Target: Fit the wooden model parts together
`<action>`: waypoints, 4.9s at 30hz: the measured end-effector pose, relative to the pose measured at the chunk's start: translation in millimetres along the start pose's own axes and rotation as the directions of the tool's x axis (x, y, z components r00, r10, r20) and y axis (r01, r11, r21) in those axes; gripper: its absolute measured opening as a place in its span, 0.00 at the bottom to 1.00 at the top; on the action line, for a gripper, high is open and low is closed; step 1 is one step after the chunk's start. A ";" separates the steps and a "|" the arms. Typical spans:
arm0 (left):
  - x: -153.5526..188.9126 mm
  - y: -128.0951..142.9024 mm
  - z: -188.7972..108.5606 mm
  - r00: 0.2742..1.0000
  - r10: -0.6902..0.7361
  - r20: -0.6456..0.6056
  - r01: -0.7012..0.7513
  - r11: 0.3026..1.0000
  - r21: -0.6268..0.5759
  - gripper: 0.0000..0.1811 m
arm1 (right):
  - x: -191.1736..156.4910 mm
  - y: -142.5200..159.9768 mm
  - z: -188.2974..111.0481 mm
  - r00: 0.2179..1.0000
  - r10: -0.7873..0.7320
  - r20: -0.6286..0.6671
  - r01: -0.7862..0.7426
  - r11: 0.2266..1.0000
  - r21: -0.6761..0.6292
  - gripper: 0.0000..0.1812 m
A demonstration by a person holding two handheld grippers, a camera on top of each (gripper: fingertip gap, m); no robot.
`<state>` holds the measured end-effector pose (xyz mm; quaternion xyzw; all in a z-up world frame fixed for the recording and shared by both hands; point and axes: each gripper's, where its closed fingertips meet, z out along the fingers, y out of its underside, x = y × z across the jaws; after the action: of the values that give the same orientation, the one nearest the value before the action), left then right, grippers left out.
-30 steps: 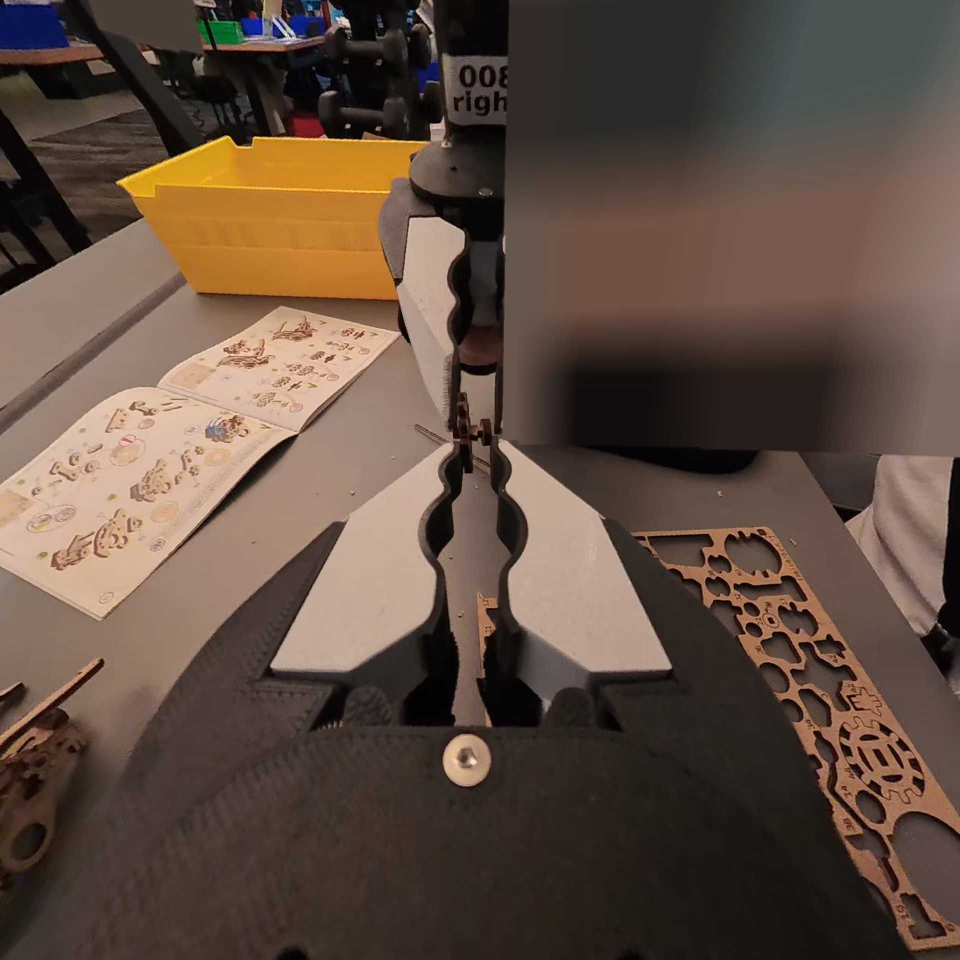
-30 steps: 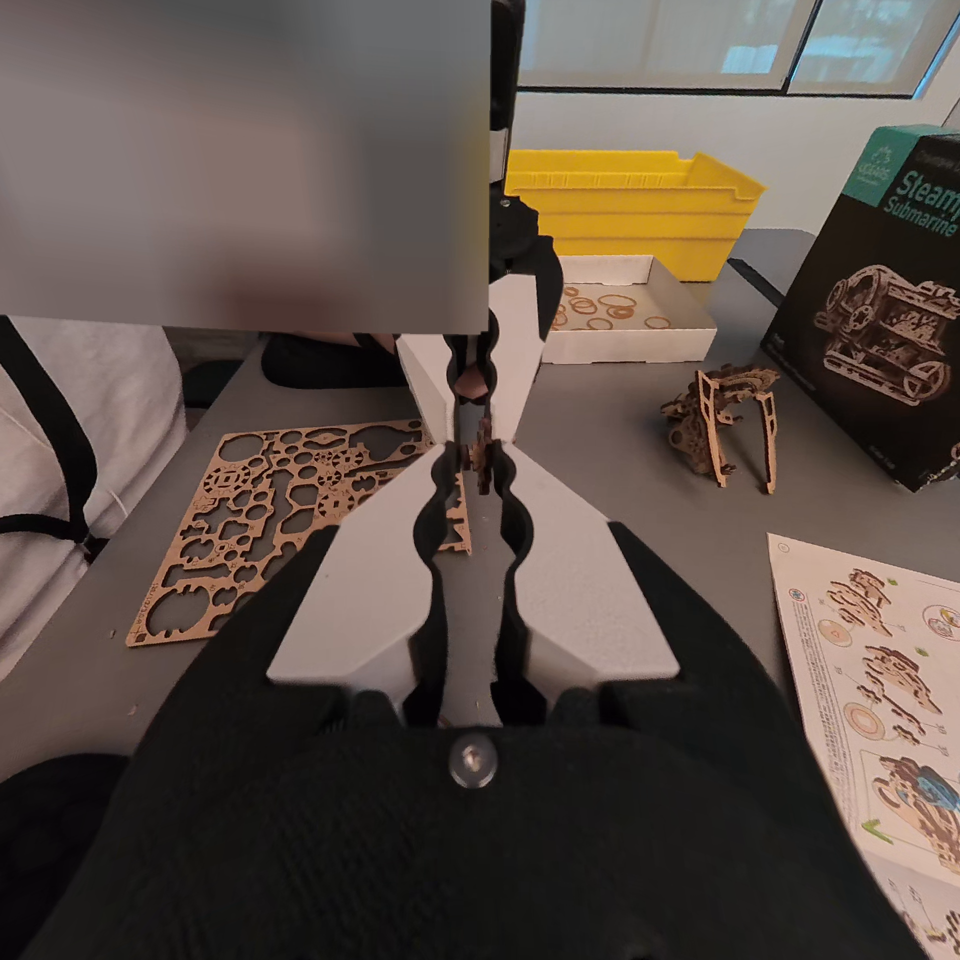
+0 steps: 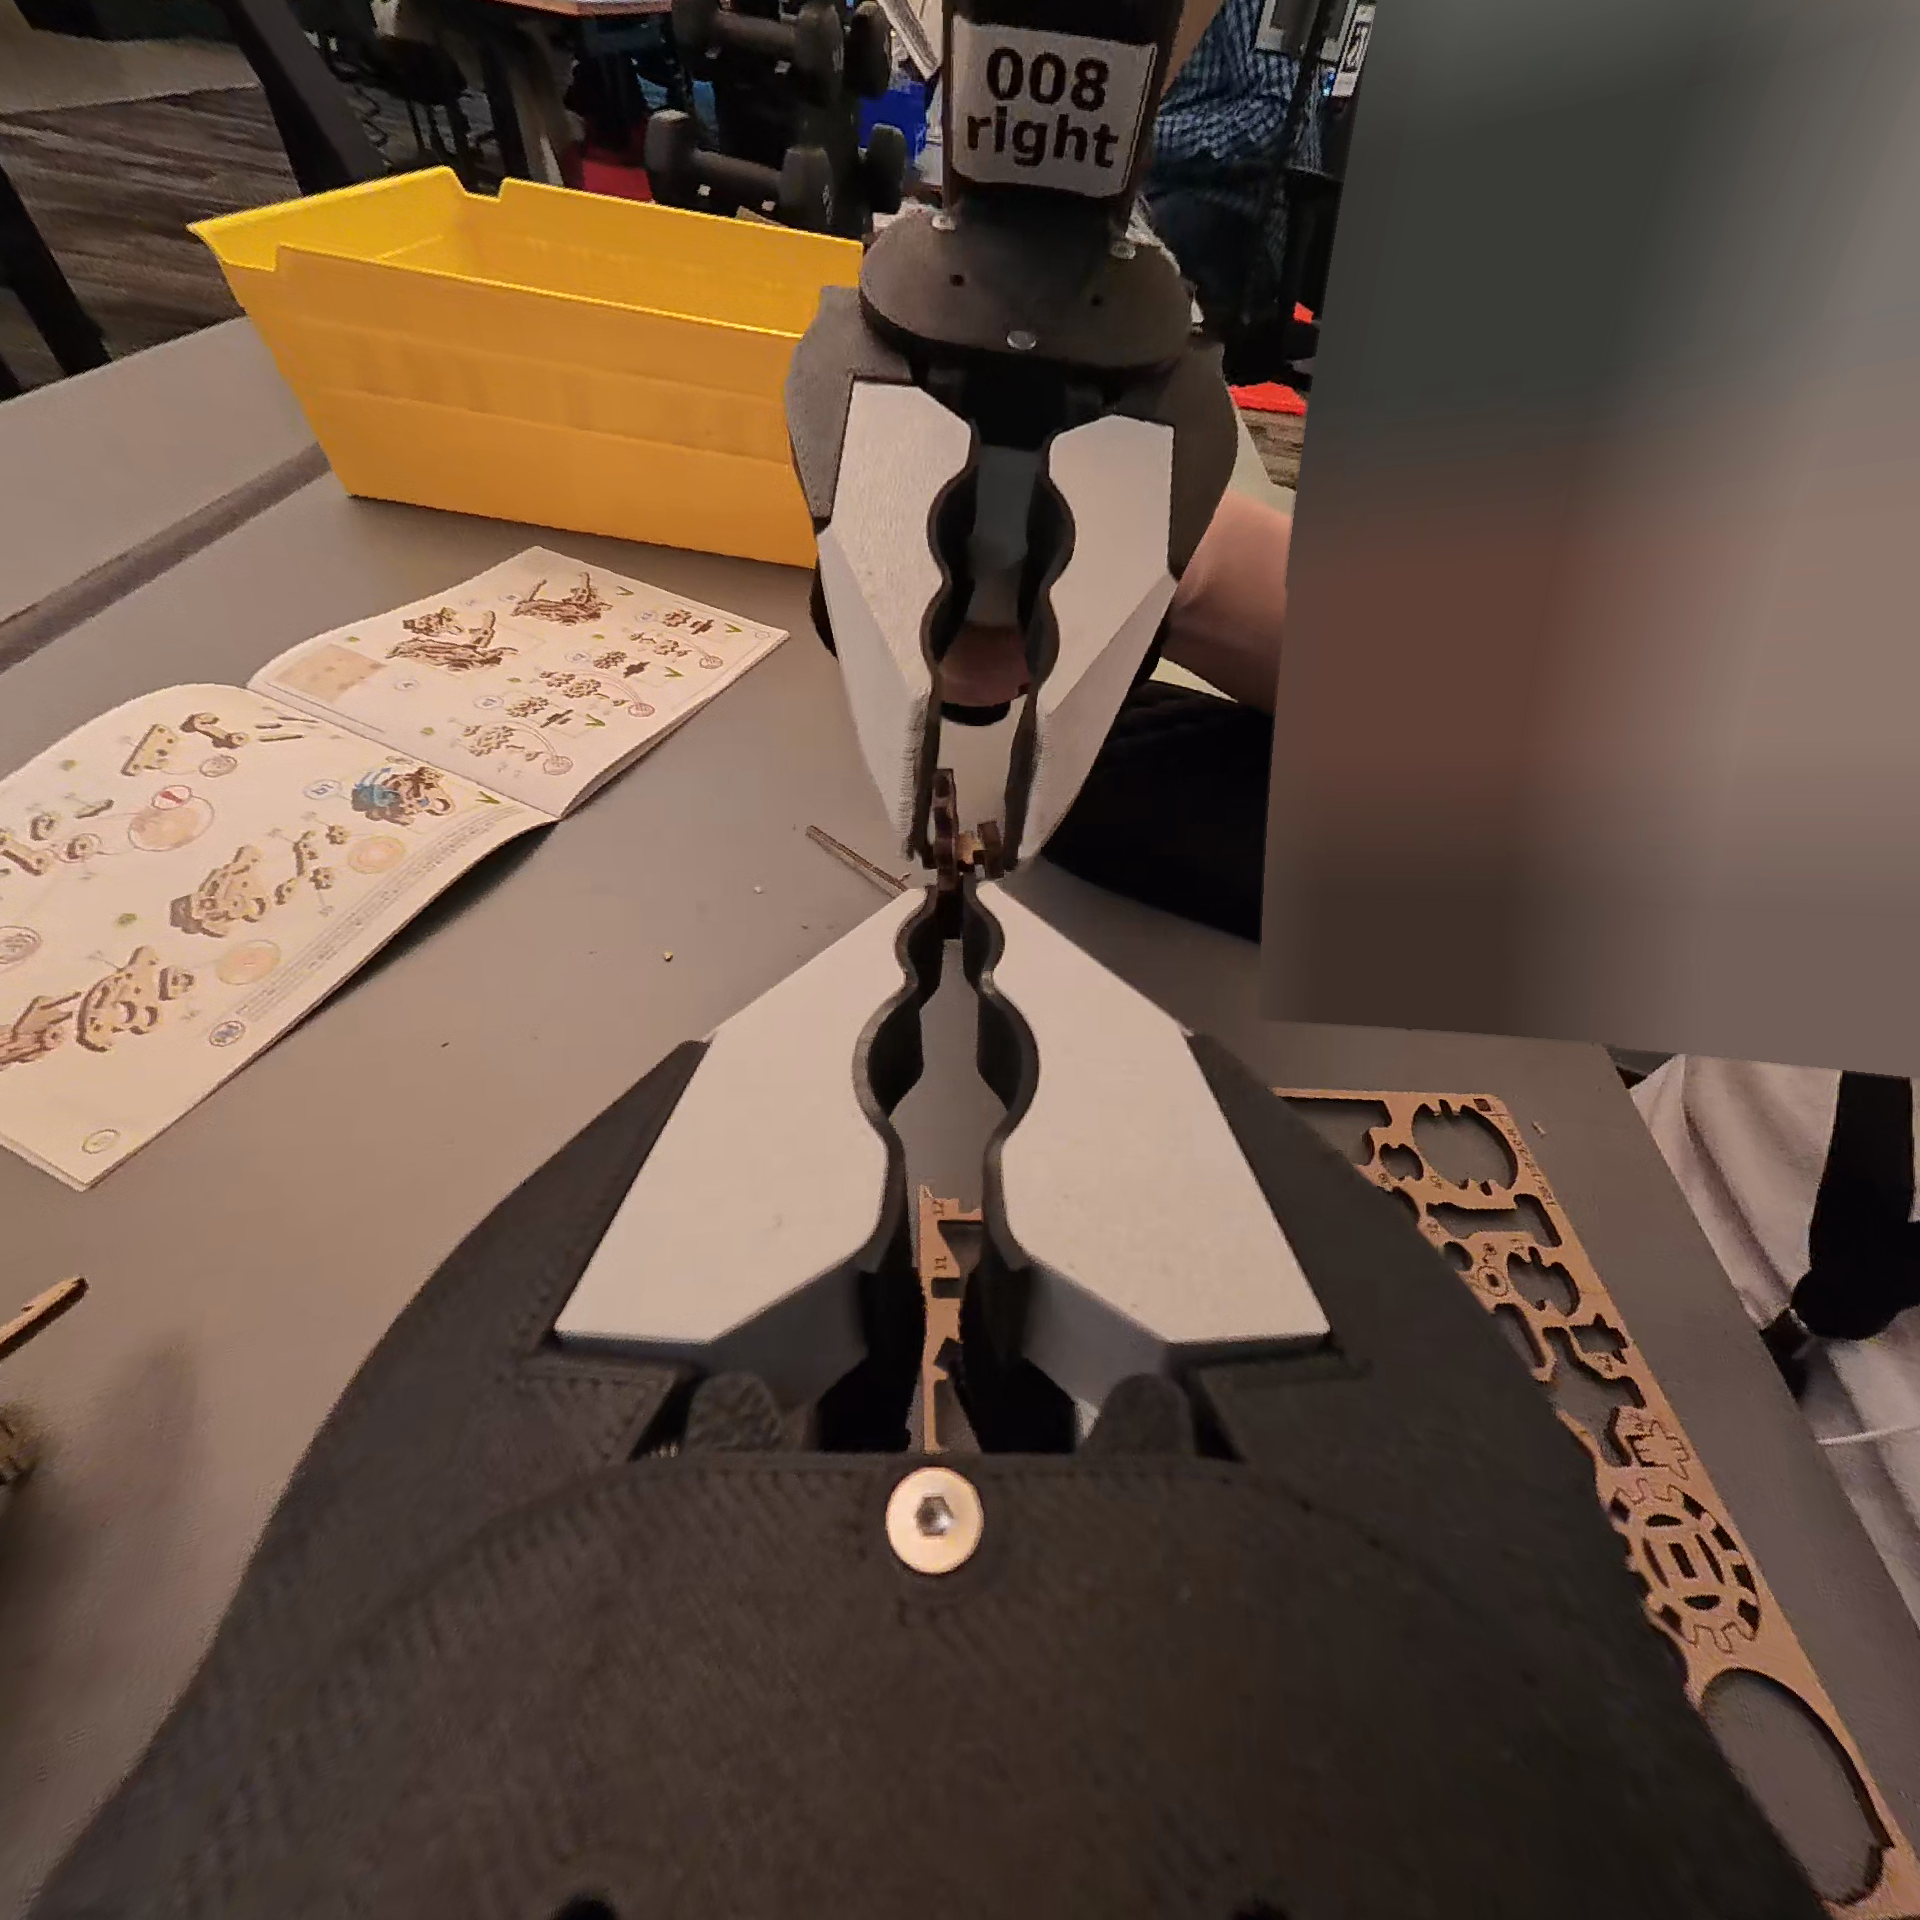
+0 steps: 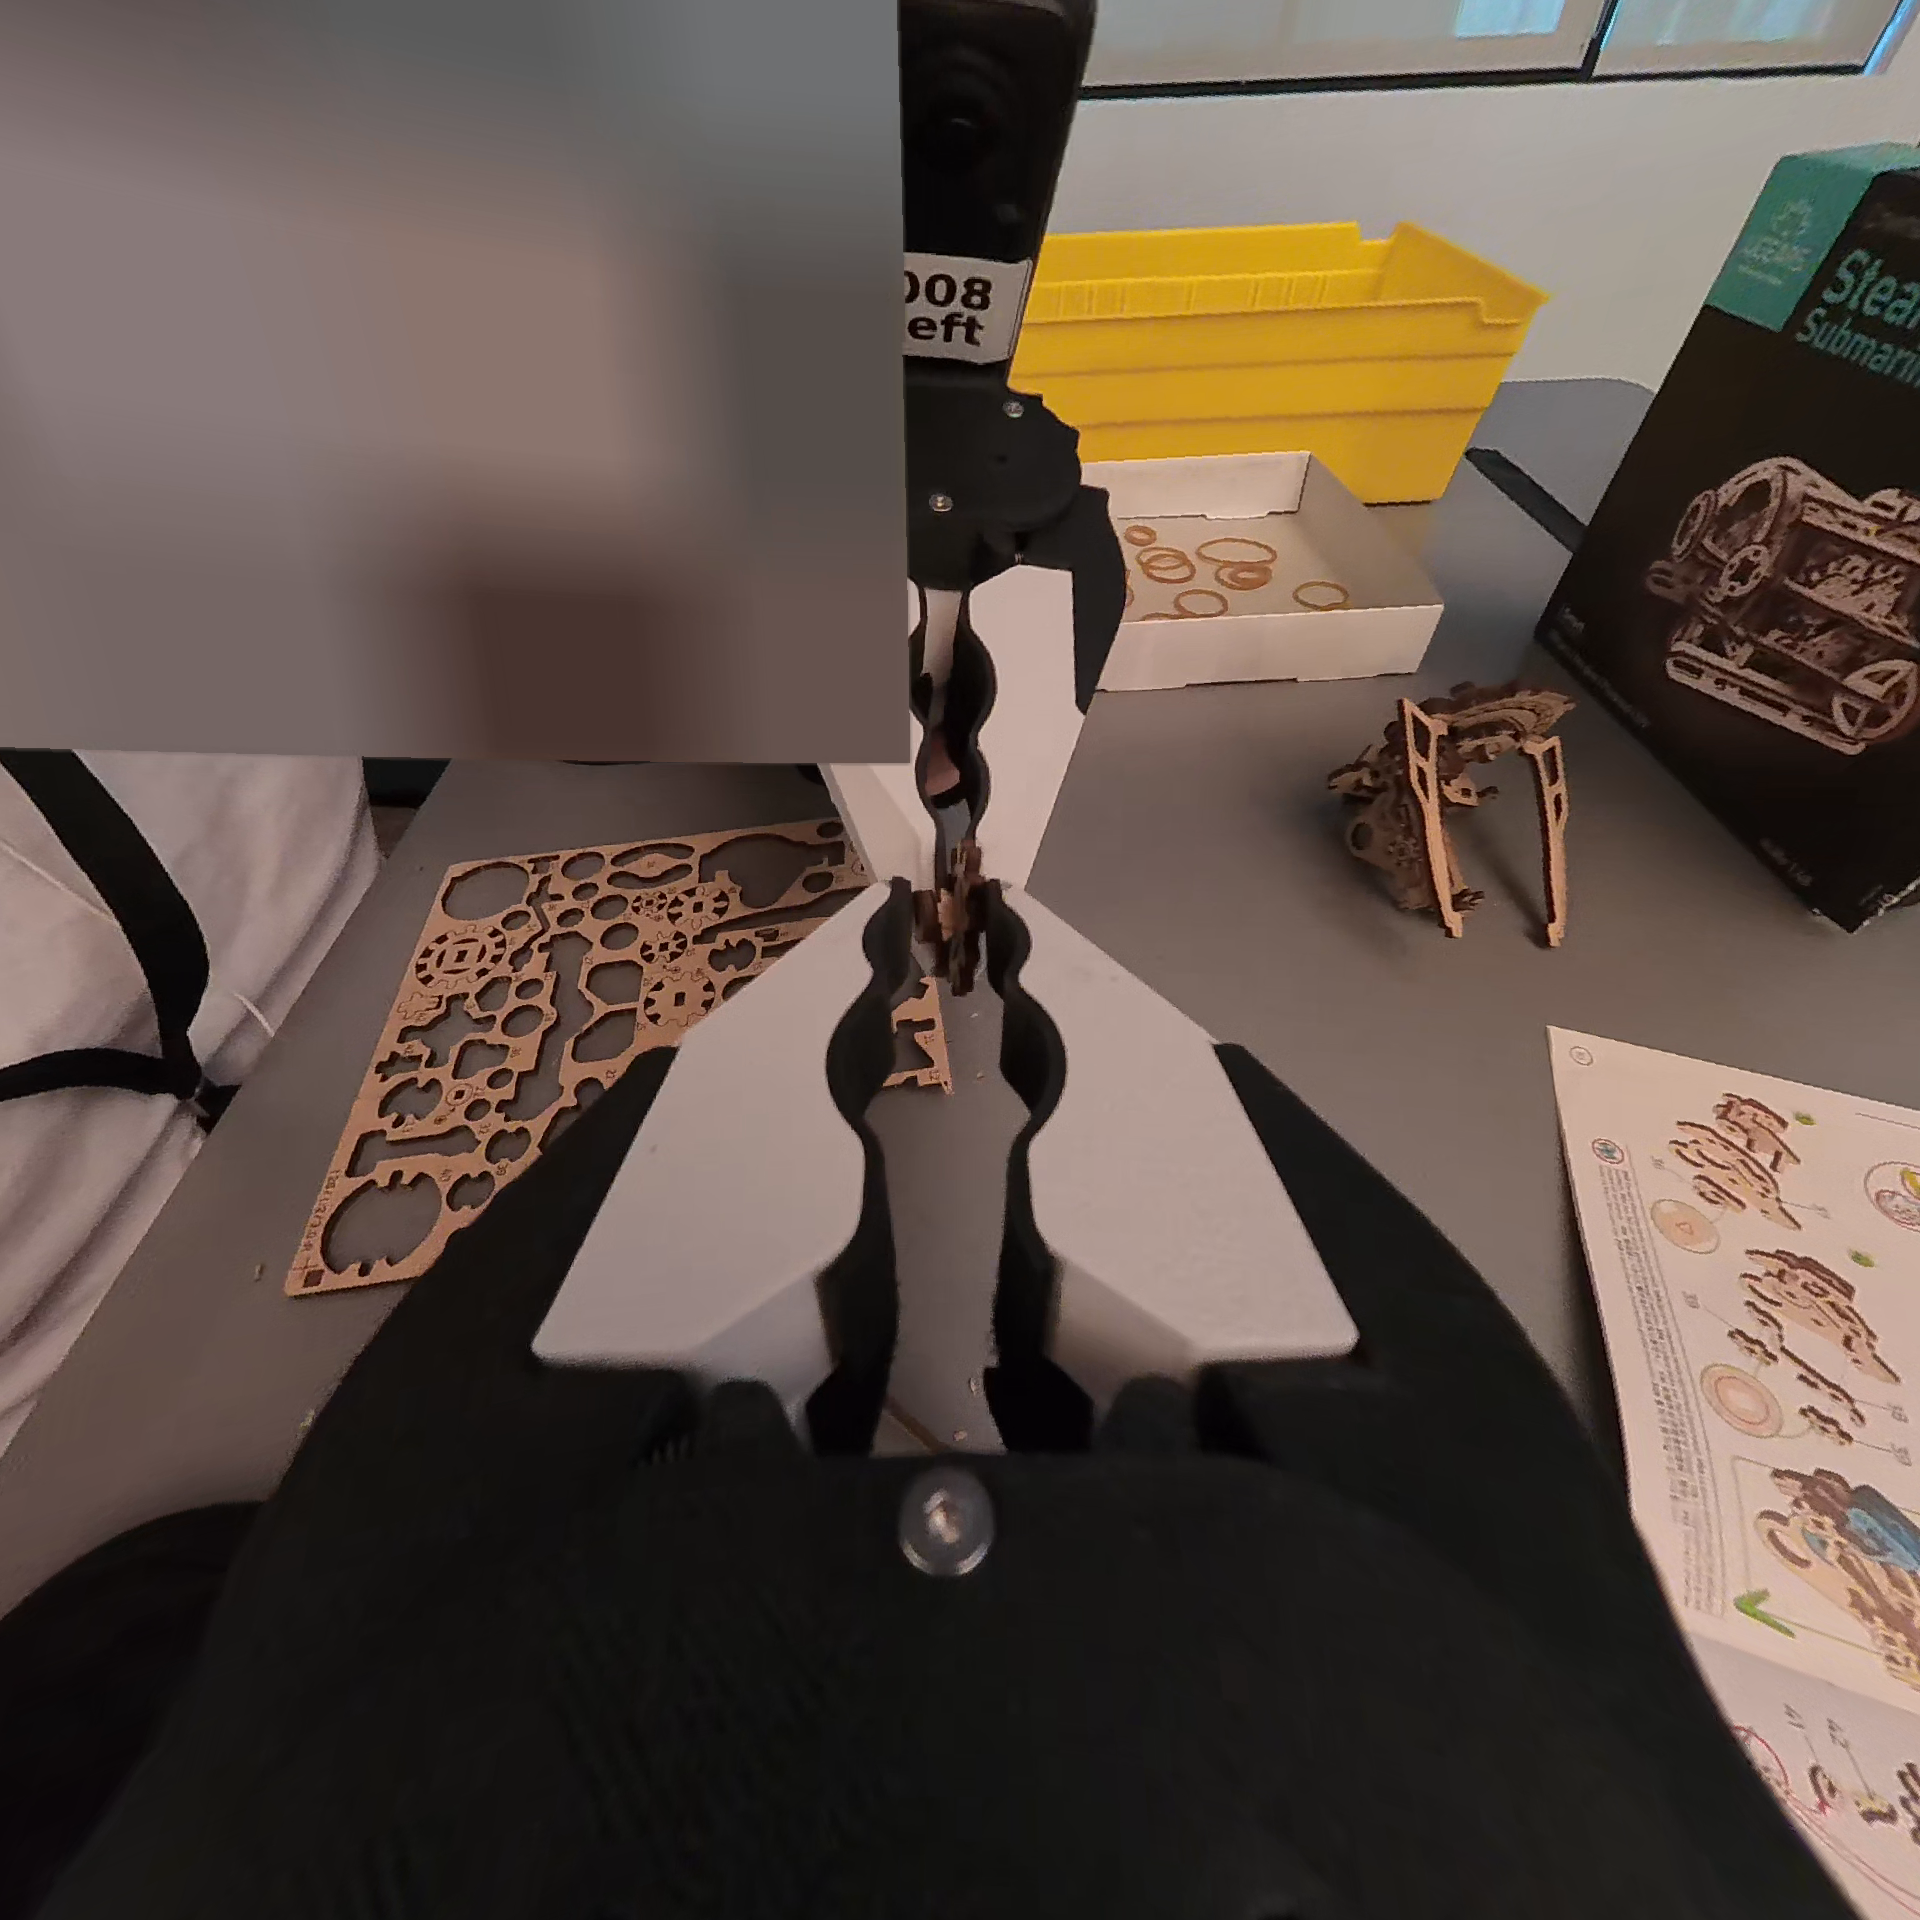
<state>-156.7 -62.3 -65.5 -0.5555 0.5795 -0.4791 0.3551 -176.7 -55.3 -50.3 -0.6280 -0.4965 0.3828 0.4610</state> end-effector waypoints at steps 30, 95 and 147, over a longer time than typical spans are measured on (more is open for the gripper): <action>18.1 -27.8 -13.7 0.958 0.285 0.024 -0.284 0.941 0.181 0.00 | -16.2 -21.4 -7.3 0.983 -0.178 -0.040 0.178 0.984 -0.007 0.07; 3.5 2.6 -6.7 0.911 0.407 0.070 -0.401 0.912 -0.089 0.05 | -1.4 14.9 2.7 0.950 -0.288 -0.118 0.245 0.927 -0.285 0.04; -10.5 34.9 5.1 0.938 0.336 0.089 -0.306 0.919 -0.248 0.05 | 9.3 52.5 11.1 0.966 -0.241 -0.089 0.195 0.913 -0.358 0.05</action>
<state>-161.2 -55.5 -101.4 -0.5199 0.6902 -0.3068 0.3989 -170.8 -48.3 -104.0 -0.6635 -0.5917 0.1936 0.4149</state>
